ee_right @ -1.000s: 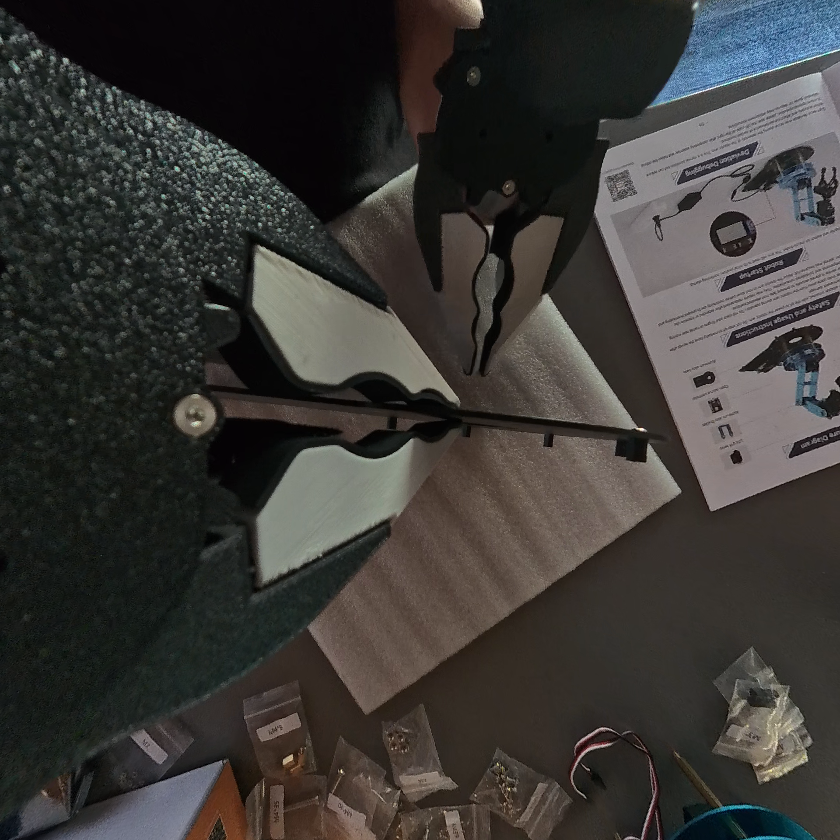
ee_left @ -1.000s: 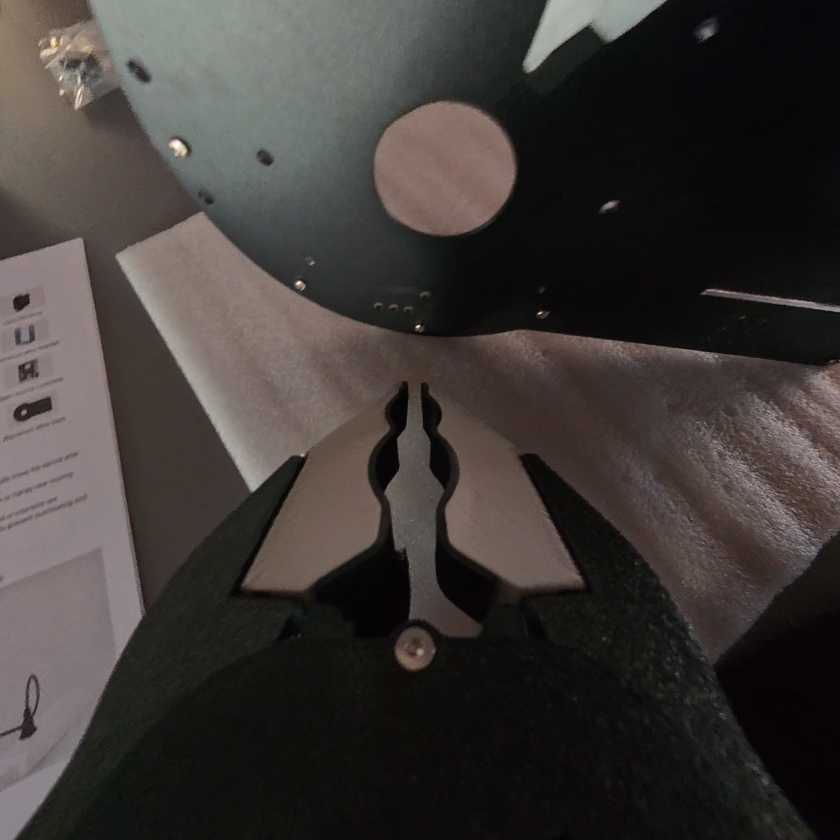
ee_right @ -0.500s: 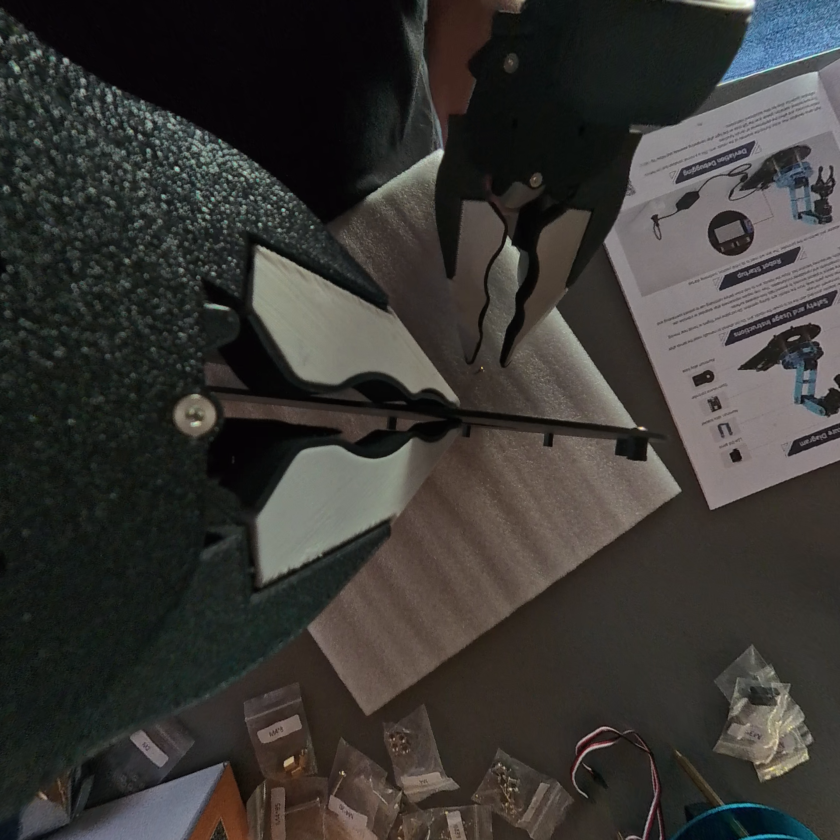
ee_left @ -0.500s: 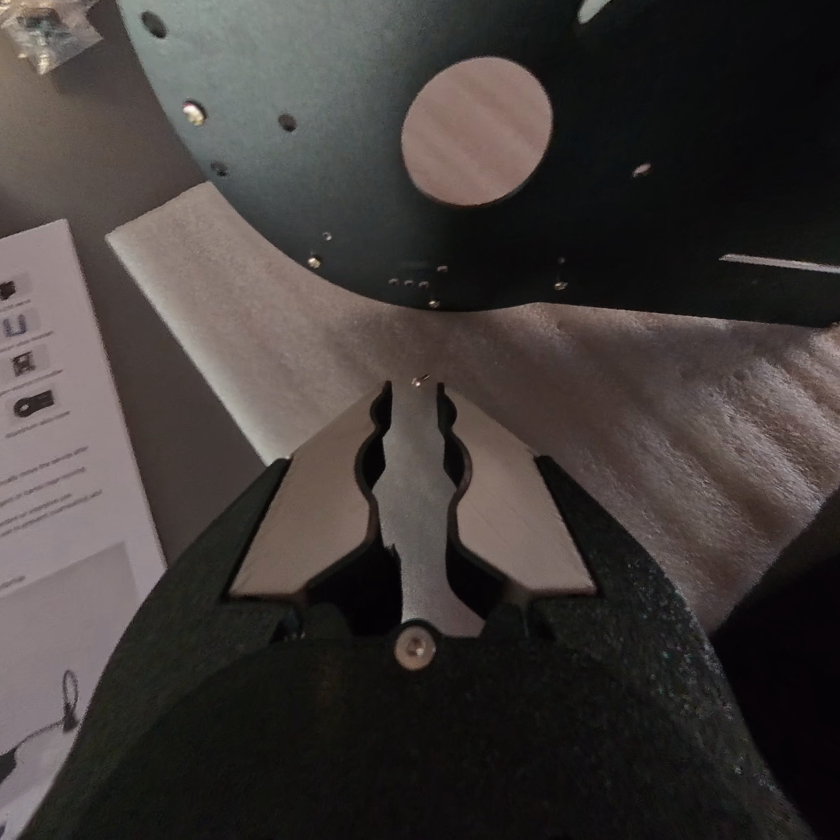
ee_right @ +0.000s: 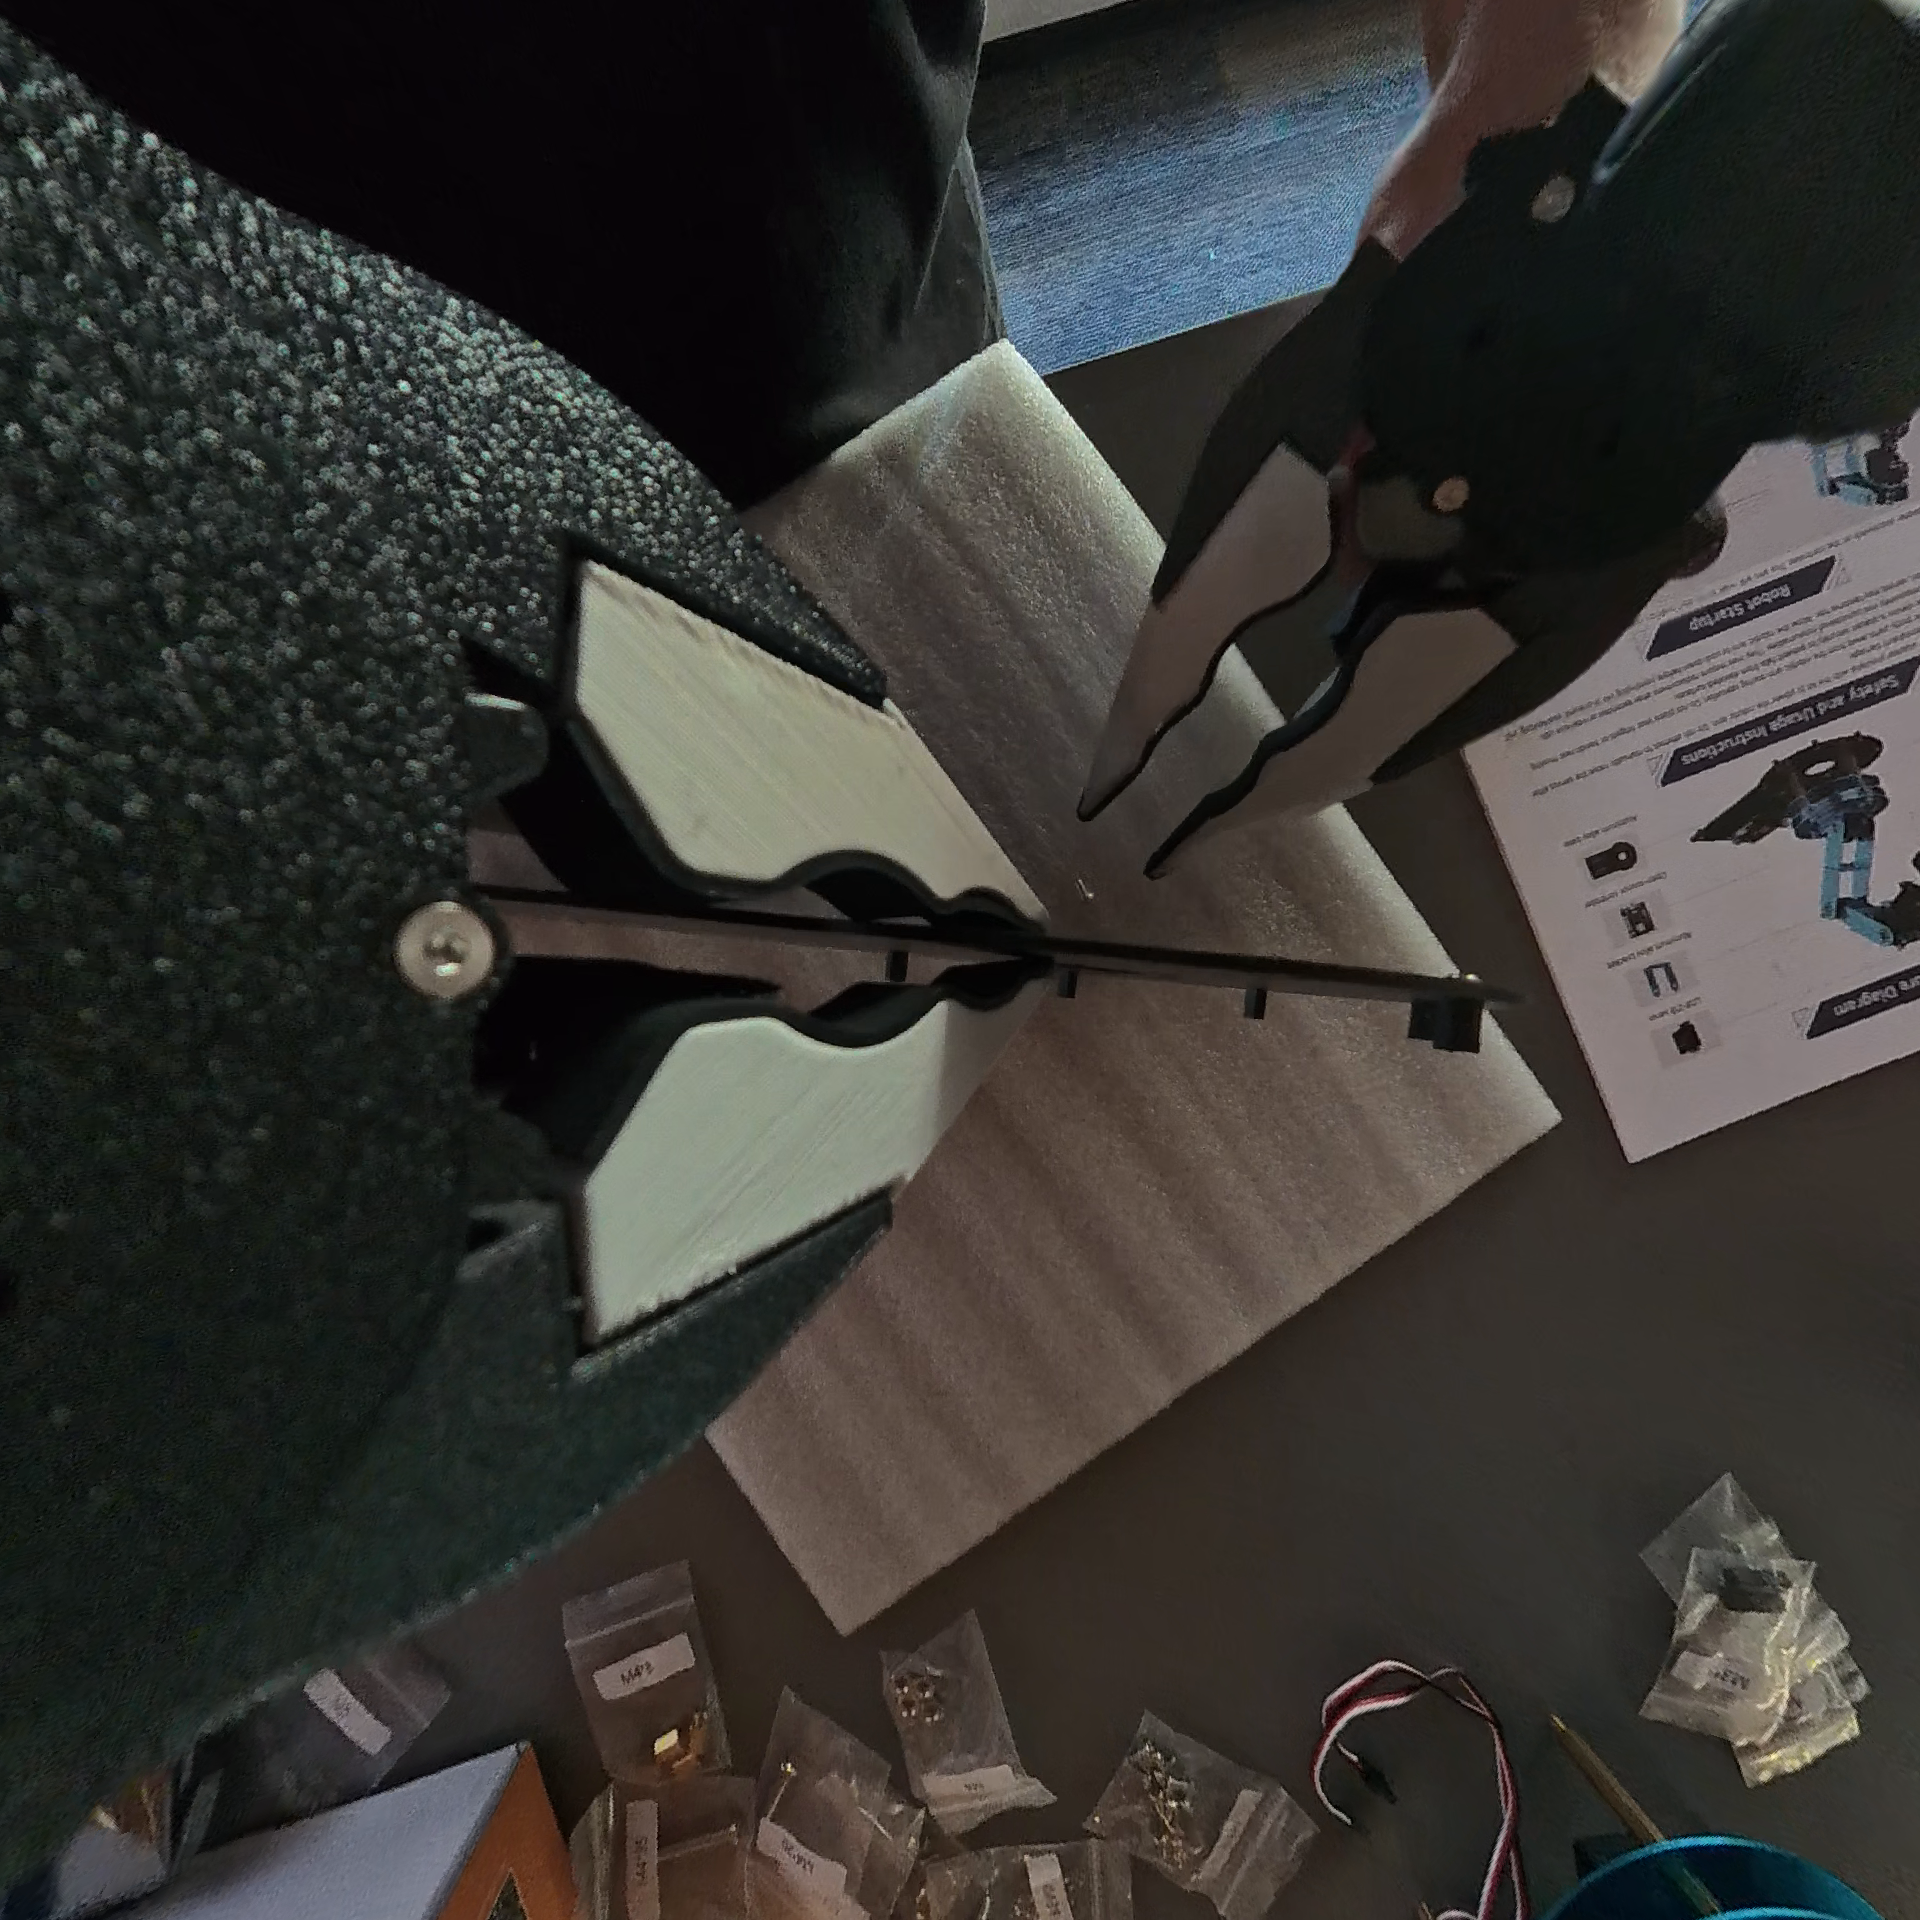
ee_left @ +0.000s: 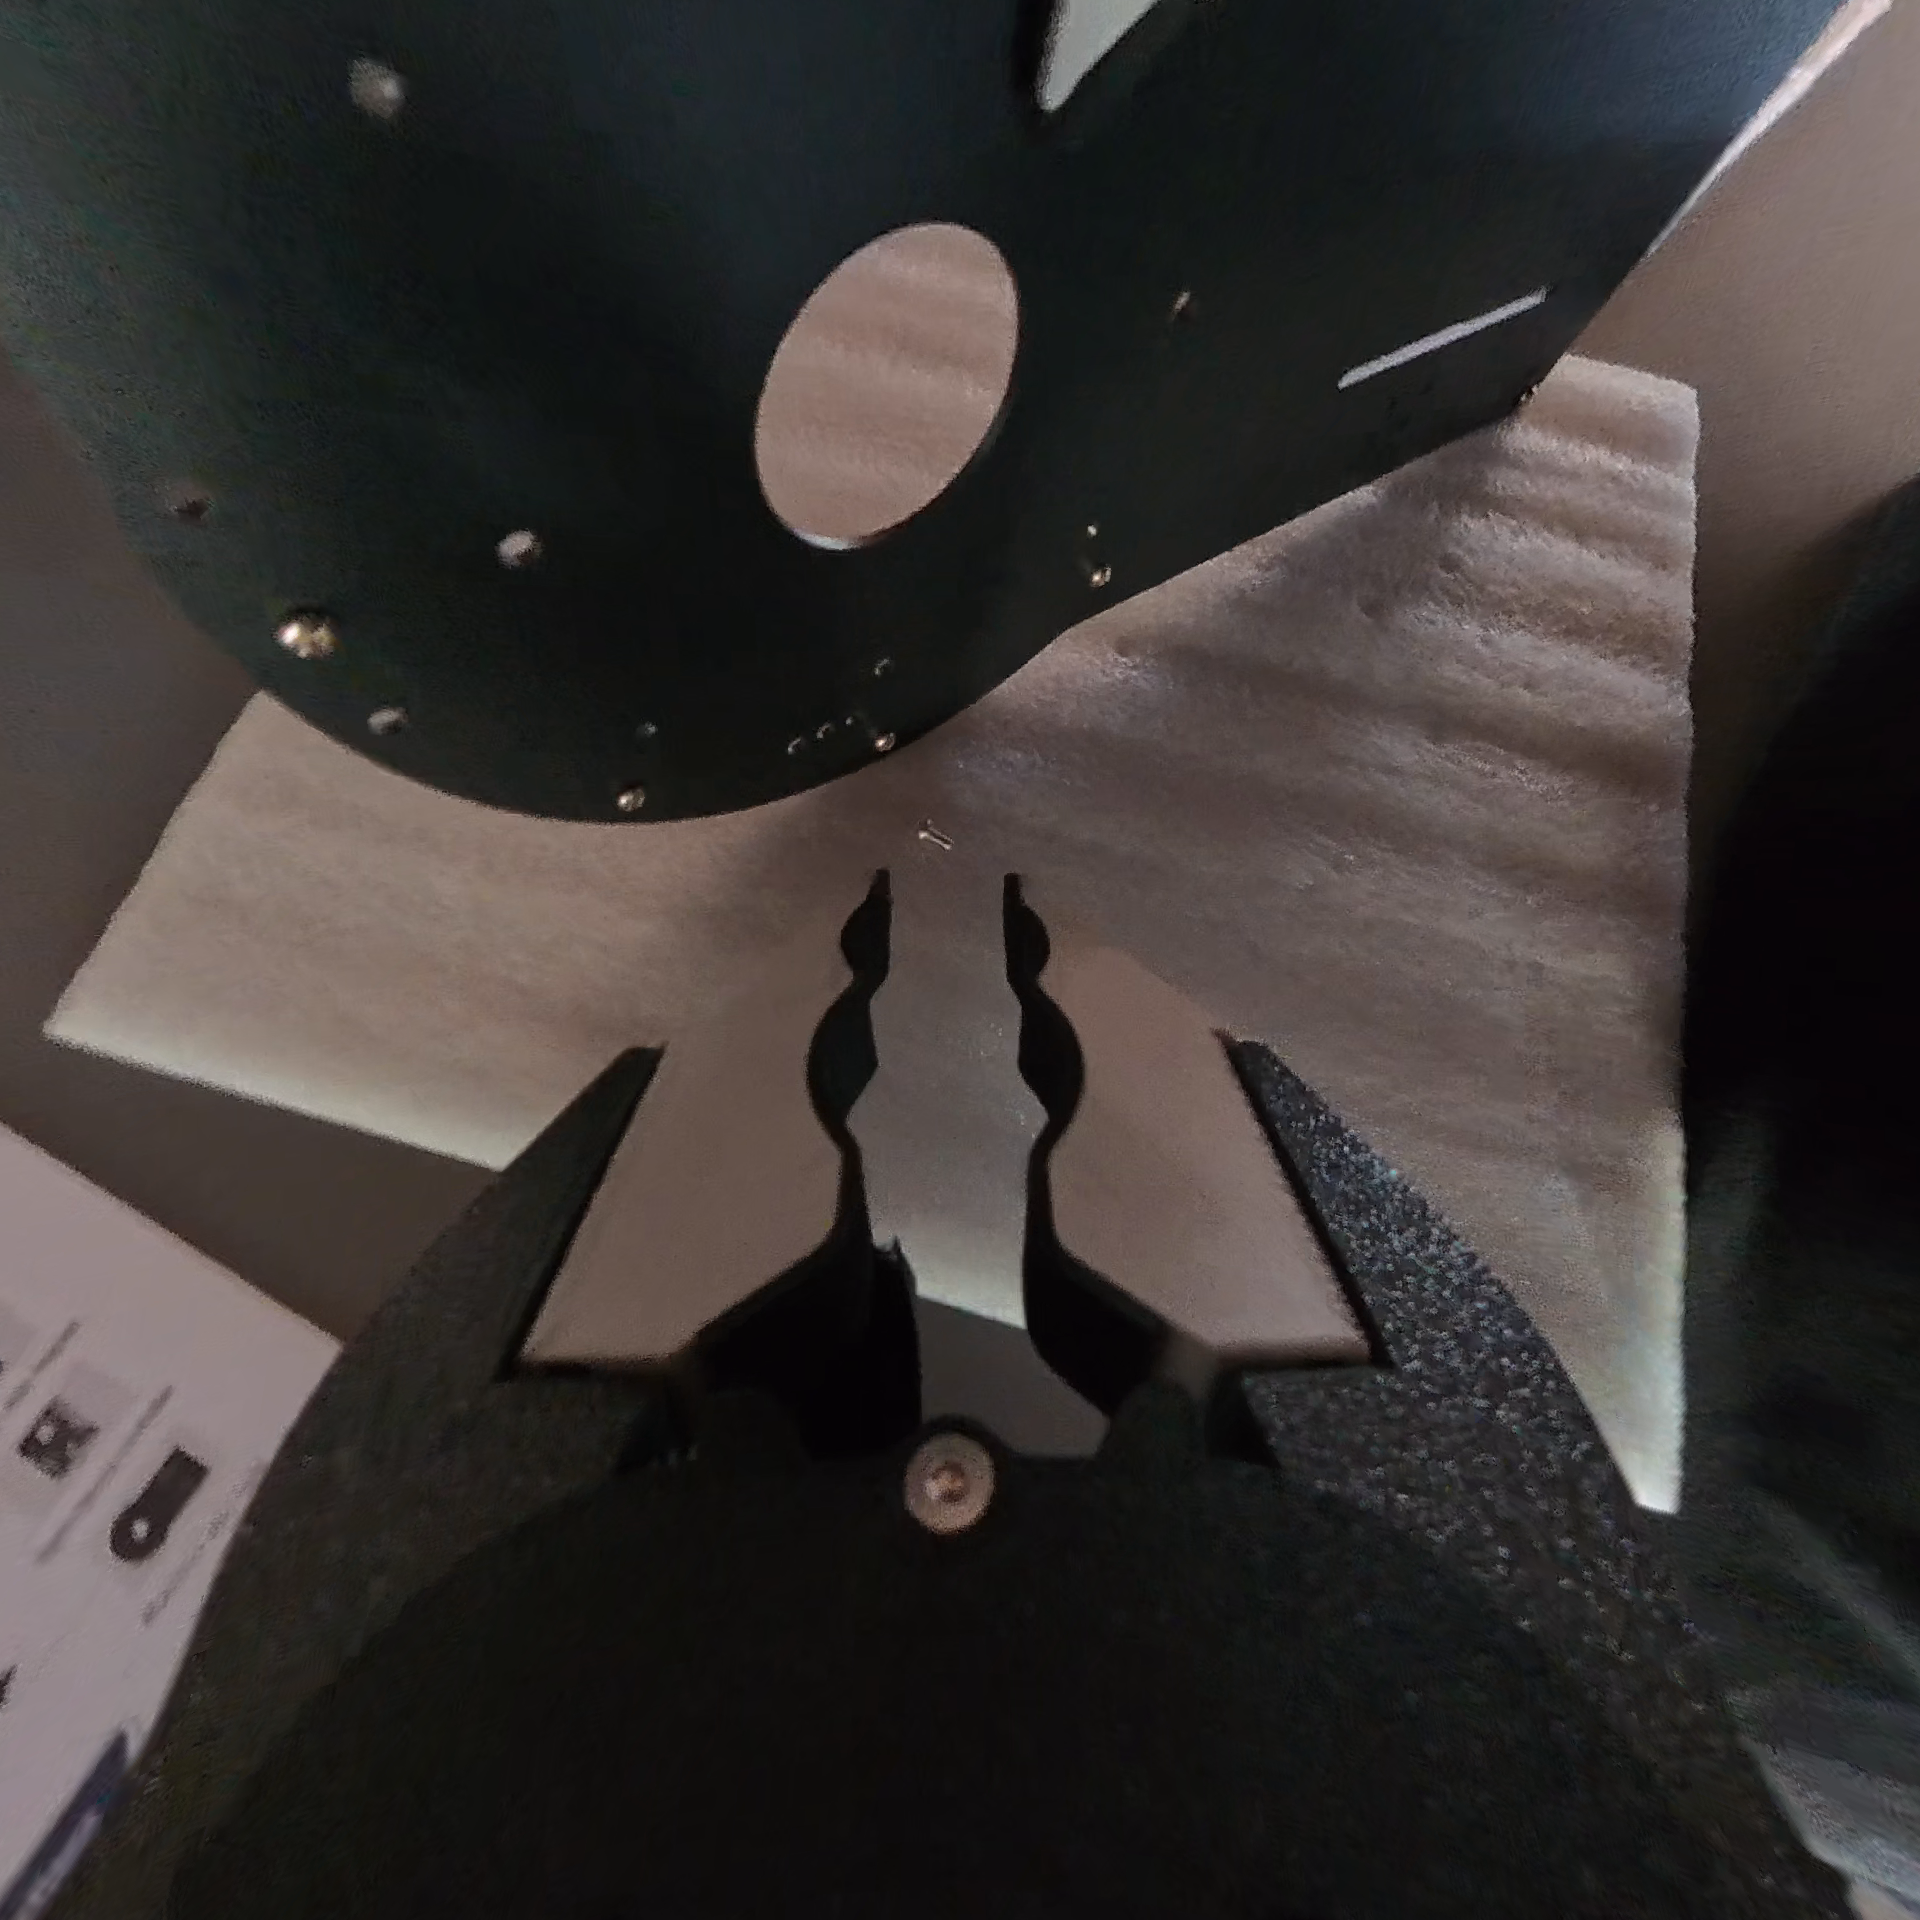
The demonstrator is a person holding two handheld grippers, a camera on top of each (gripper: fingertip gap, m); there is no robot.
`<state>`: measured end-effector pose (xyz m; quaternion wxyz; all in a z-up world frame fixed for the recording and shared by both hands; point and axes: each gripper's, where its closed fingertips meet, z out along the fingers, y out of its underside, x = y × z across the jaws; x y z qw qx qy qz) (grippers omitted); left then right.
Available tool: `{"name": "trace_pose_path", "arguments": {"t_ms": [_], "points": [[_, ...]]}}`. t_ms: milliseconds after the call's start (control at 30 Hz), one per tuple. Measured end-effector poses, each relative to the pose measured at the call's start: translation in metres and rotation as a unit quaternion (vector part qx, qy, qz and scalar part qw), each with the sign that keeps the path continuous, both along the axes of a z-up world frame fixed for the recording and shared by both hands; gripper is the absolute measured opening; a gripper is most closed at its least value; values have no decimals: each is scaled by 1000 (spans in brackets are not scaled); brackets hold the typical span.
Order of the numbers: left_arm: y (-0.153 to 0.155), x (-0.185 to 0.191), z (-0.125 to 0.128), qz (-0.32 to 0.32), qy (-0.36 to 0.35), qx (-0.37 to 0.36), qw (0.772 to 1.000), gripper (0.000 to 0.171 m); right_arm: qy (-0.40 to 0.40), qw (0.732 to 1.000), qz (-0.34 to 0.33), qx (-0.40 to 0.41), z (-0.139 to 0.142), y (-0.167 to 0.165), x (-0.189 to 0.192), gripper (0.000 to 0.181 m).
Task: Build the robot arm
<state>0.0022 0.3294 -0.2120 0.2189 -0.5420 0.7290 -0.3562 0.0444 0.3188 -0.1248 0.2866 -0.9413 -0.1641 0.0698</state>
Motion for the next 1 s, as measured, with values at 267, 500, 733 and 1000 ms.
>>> {"name": "trace_pose_path", "arguments": {"t_ms": [267, 500, 733, 1000], "points": [[-14, 14, -2, -44, 6, -12, 999, 28, -4, 1000, -10, -1, 0, 1, 2, 3], [-18, 11, -11, -56, 33, -12, 998, 30, -4, 1000, -12, -2, 0, 1, 1, 3], [-5, -10, 2, -20, 26, -12, 999, 30, -8, 1000, -8, -4, -1, 1, 1, 2], [-4, 2, 3, 91, 17, -26, 995, 29, -7, 1000, -8, -5, -1, 1, 1, 3]]}}
